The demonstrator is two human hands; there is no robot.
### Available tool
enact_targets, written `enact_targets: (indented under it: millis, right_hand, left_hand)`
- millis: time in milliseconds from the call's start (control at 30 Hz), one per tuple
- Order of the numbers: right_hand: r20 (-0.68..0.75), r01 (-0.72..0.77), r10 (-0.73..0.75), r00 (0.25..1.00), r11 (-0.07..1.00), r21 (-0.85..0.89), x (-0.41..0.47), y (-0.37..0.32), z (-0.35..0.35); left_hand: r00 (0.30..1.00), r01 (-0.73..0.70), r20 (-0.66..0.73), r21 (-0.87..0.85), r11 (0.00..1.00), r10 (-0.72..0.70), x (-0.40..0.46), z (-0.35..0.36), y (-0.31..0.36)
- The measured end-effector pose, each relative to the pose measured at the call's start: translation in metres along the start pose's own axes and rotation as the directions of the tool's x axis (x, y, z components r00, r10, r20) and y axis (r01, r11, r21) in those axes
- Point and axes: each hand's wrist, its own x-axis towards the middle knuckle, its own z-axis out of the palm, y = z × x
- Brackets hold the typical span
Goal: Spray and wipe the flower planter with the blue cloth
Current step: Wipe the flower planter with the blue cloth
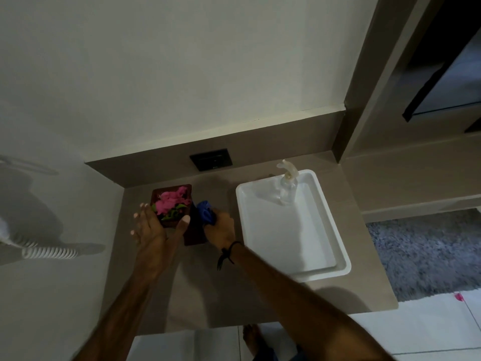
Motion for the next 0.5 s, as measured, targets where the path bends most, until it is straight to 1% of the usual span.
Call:
enact_targets:
  millis: [100, 200, 267, 367, 500]
  right_hand:
    - [-0.005, 0.004, -0.003, 1.0, 0.986, 0.168, -0.006, -0.002, -0.001]
    - [0.003, 0.003, -0.004, 1.0, 0.933, 0.36, -0.014, -0.009, 0.0]
    - [-0.017, 0.007, 0.0, 1.0, 0.914, 0.406, -0.019, -0.008, 0.002]
    - [-0.084, 0.05, -0.024, 0.996, 0.942, 0.332, -0.023, 0.002, 0.007]
    - [-0.021, 0.057, -0.056, 0.998, 0.996, 0.071, -0.013, 0.018, 0.015]
  left_hand:
    - [1.0, 0.014, 0.005, -0.013, 1.0, -0.014, 0.0, 0.001, 0.002]
    - [1.0, 0.018, -0.001, -0.034, 0.999, -0.018, 0.002, 0.001, 0.002]
    - [1.0, 0.012, -0.006, -0.052, 0.999, -0.012, 0.003, 0.001, 0.0]
    - [1.0, 0.002, -0.008, -0.066, 0.998, -0.003, 0.004, 0.002, -0.004]
    - [1.0, -0.01, -0.026, -0.081, 0.997, 0.008, 0.004, 0.005, -0.007]
